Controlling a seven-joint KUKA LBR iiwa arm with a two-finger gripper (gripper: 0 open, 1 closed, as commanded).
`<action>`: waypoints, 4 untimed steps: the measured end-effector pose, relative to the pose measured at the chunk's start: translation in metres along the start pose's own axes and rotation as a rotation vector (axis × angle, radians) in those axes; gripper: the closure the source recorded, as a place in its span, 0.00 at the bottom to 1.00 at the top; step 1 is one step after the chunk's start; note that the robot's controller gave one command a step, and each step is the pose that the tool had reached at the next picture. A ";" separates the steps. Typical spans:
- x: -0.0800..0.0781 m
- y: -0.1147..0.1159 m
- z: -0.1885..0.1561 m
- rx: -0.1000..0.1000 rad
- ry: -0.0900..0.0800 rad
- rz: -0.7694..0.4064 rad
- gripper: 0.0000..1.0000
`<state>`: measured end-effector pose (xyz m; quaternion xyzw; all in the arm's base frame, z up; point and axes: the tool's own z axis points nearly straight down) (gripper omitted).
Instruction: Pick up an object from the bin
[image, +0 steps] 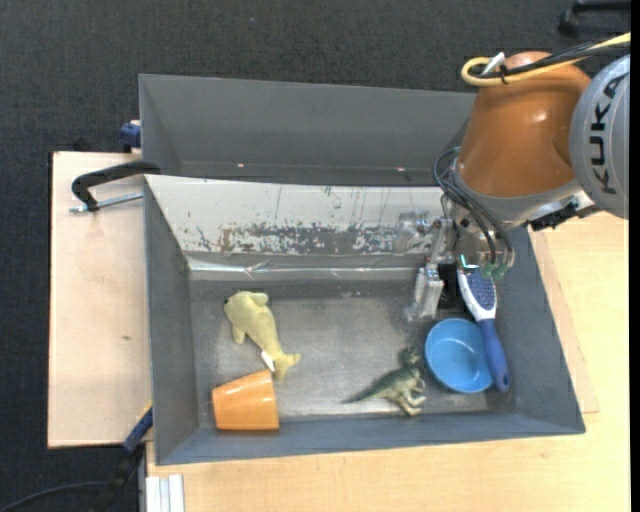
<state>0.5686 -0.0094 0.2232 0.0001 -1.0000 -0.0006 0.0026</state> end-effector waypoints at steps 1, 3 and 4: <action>0.052 -0.074 0.051 0.003 0.000 -0.112 0.00; 0.048 -0.093 0.150 0.003 -0.008 -0.605 1.00; 0.030 -0.076 -0.025 0.008 -0.019 -0.617 1.00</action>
Offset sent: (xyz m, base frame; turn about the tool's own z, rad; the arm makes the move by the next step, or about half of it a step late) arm -0.0505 -0.0701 -0.0491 -0.1186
